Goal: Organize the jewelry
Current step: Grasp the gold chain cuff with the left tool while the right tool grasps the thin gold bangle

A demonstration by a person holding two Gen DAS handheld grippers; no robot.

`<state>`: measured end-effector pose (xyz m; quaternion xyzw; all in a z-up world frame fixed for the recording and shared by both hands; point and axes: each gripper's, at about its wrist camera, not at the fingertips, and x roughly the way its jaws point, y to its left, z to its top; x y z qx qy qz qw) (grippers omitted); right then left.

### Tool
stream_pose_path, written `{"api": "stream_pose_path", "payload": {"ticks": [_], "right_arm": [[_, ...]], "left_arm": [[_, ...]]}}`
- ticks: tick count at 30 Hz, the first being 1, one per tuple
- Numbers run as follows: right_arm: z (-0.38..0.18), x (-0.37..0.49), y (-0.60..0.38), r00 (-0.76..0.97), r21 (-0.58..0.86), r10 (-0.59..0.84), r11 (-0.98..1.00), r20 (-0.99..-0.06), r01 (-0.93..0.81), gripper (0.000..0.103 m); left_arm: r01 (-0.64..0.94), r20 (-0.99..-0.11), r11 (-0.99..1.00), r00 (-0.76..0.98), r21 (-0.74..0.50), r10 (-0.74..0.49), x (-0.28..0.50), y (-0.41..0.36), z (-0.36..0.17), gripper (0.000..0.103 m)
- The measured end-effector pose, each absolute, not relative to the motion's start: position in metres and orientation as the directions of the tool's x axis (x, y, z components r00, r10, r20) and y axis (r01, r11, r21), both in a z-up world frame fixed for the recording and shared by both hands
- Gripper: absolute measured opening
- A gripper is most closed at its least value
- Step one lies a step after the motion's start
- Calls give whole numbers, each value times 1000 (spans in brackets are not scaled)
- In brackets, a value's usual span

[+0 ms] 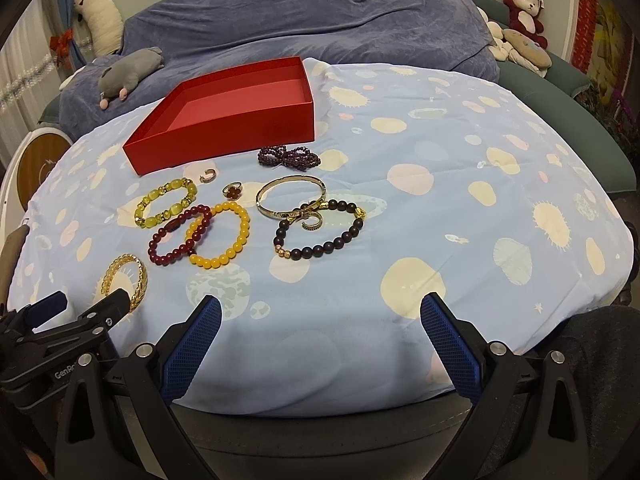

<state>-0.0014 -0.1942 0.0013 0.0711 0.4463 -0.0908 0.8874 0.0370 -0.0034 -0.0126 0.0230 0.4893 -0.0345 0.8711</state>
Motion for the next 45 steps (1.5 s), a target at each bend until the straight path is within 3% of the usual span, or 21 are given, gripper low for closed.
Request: {"api": "stream_pose_path", "payload": {"ticks": [3,5,7,11,13,24,35,42,45], "right_arm": [[0,-1,-196,580,51,-94,972,-809,229,96],[-1,0,-196,575,56,-92,971,-813,233,96],[-3,1,-197,571,59,-90,970,-816,238,96],[-5,3,-198,562,63,-86,969,-823,239,96],[-6,4,-197,559,63,-83,970,-825,237,96],[-3,17,-200,557,61,-71,975,-828,215,96],[-1,88,-207,549,17,-73,987,-833,157,96],[-16,117,-197,514,-5,-54,995,-856,96,91],[-25,125,-196,490,-9,-49,996,-870,83,84]], "left_arm": [[97,-865,995,501,14,-37,45,-7,-18,94],[114,-869,993,493,18,-41,48,-10,-20,88],[131,-879,991,474,7,-56,52,-12,-24,77],[154,-872,988,484,4,-71,49,-15,-24,65],[172,-867,985,491,4,-82,48,-16,-23,54],[124,-844,991,525,-53,-111,48,-2,-8,53],[70,-850,996,519,-63,-90,58,15,-6,53],[69,-857,995,507,-69,-95,65,16,-8,53],[69,-862,995,499,-69,-94,68,14,-10,53]]}}
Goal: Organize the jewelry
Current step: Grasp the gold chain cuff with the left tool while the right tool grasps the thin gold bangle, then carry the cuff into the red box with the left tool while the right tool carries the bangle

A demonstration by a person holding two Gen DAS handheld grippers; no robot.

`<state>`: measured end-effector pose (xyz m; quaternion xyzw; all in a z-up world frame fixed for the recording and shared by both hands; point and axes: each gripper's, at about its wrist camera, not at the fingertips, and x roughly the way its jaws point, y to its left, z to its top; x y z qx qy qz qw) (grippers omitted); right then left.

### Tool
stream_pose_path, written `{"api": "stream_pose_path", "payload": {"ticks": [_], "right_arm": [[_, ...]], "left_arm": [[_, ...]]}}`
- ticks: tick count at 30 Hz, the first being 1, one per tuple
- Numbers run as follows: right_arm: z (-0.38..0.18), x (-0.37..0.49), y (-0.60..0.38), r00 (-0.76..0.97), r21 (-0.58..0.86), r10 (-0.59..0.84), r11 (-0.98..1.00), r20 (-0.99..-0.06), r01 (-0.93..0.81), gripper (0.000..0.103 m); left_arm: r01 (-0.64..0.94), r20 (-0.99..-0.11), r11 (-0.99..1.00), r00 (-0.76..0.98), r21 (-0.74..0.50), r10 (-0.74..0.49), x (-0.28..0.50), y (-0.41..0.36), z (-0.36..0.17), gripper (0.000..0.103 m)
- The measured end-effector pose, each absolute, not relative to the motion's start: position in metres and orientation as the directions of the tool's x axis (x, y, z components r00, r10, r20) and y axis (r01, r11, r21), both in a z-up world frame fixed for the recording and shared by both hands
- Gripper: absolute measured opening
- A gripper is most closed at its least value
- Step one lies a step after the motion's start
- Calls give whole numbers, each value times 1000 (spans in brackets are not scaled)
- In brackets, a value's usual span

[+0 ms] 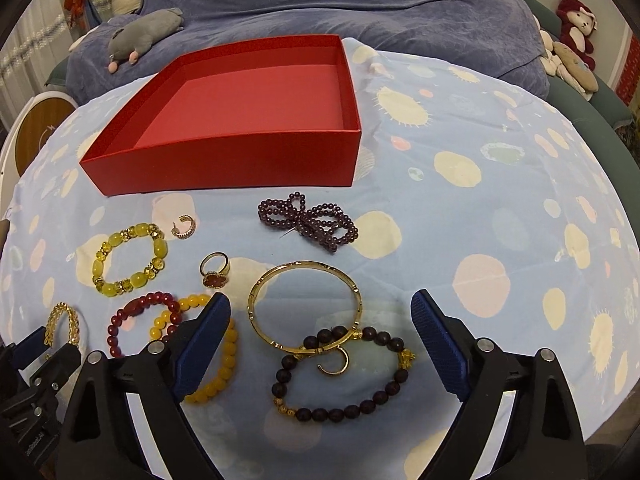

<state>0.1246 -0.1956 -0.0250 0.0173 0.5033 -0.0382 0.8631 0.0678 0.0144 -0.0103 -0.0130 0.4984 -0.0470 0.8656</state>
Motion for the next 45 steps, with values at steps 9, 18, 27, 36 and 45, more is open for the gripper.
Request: {"api": "stream_pose_path", "payload": {"ticks": [9,18,27,36,45], "right_arm": [[-31,125,-191,486,11,-15,999,-874,49,60],[-14,114,-194,510,69,36,996,-860,48,60],[41,143,-203,581,133,101,991,-808,13,60],[69,253,-203,606,143,126,990,-786,-21,60],[34,354,-201,549,97,96,995,-831,-27,61]], "left_arm": [[68,-870,996,485,-61,-86,74,12,-15,53],[66,-866,996,492,-67,-91,79,13,-6,53],[99,-829,991,545,-88,-128,124,10,42,53],[175,-797,979,573,-109,-191,247,-17,80,53],[232,-829,972,539,-26,-151,351,-51,48,53]]}}
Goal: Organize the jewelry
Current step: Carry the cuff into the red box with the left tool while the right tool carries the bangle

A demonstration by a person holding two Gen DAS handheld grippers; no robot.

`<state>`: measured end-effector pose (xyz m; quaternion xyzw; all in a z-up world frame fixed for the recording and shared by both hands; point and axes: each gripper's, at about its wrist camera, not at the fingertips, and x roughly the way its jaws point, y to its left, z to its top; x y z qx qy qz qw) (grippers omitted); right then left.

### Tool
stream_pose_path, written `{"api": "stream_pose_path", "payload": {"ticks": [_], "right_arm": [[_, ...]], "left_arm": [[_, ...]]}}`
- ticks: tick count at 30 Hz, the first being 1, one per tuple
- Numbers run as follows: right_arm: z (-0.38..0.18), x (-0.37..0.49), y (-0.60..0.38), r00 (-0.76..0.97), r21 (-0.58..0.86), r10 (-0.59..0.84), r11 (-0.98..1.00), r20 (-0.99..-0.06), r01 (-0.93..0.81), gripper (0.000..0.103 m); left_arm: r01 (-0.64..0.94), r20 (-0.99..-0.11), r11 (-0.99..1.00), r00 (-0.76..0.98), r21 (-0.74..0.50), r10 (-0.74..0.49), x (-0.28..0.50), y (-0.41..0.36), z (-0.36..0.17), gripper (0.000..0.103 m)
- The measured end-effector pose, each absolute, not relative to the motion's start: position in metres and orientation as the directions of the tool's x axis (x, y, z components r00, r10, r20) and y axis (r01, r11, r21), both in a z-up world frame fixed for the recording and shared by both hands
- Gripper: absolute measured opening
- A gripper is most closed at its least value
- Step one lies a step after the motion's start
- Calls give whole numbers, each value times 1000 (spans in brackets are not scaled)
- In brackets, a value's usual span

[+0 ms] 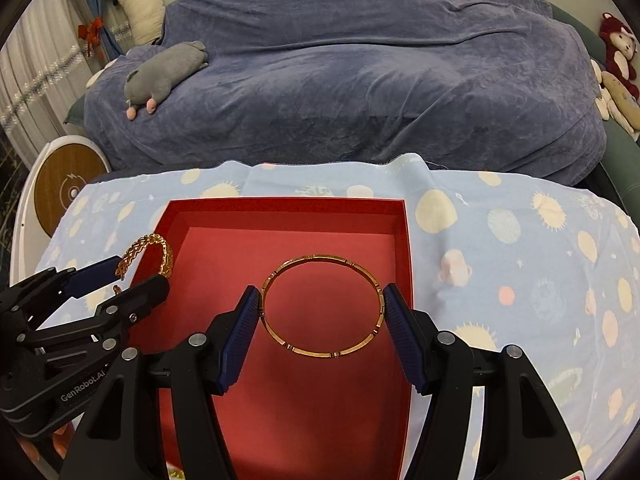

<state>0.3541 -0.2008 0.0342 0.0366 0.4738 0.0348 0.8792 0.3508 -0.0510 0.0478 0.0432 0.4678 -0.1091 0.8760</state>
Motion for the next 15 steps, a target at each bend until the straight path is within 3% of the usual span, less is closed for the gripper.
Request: {"api": "stream_pose_path", "payload": {"ticks": [12,15], "right_arm": [[-4,389,-201,499,71,68,997,-864,-12,61],[-2,390,-202,500,76,68,997,-863,-4,61]], "left_arm": [[202,-860,979,494,-32,-131,392,-56,10,54],[181,-859,983,497,-38,-124,392,-54,10,58]]}}
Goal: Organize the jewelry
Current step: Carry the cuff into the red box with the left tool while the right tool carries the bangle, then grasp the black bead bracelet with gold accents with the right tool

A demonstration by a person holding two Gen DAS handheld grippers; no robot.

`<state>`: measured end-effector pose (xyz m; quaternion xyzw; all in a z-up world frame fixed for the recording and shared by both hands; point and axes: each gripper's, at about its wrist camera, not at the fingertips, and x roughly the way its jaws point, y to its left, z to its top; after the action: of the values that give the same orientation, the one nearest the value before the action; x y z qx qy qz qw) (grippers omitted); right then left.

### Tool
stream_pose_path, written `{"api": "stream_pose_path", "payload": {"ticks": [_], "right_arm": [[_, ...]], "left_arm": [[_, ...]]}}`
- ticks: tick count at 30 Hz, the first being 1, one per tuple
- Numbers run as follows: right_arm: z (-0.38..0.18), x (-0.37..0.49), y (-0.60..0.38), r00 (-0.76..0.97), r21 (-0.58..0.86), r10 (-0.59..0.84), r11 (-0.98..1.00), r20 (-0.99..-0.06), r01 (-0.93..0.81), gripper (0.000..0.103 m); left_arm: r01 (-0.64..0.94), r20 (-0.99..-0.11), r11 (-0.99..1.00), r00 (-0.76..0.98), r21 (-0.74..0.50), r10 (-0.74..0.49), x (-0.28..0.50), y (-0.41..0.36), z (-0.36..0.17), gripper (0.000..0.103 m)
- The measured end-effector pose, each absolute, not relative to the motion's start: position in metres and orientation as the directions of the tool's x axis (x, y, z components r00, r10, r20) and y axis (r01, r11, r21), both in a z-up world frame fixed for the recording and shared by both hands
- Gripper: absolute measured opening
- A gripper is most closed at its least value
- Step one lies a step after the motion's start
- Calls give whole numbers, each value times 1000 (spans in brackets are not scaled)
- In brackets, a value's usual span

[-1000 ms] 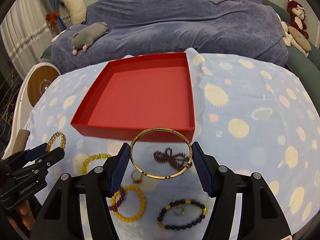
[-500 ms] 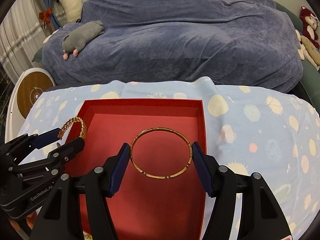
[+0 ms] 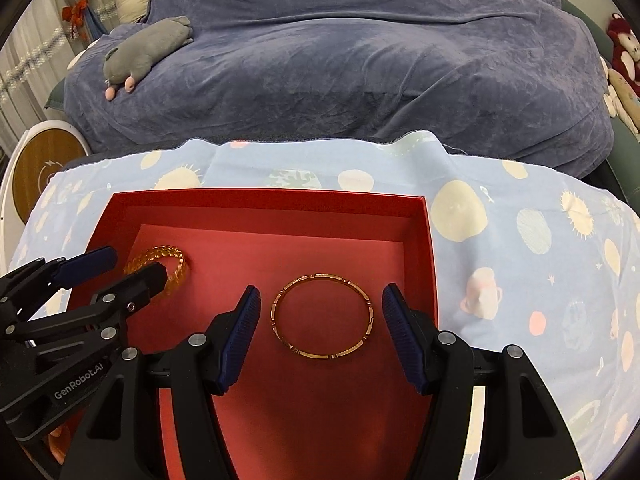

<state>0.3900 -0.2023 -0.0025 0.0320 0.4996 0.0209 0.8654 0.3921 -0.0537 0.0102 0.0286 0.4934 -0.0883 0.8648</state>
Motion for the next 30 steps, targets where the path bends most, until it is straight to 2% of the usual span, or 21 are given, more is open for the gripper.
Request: {"api": "stream_pose_path", "payload": {"ticks": [4,11,21,30], "right_arm": [[6,383,-203,510,75,65,997,-858,-1,62],[34,347,-206,543,89,75,996,-837,0,67],[65,254,-202,578,89,67,996,-814,10,67],[57,163,-197,562,91,56,995,-826,34,67]], "left_arm": [[174,-854,984,505,-41,-125,388,-51,16,63],[202,-829,978,538,-53,-156,355,-49,45,64],[260,-799,964,566,-62,-204,263,-47,78,64],[290,-817,955,536,-60,-214,173,-43,67,64]]}}
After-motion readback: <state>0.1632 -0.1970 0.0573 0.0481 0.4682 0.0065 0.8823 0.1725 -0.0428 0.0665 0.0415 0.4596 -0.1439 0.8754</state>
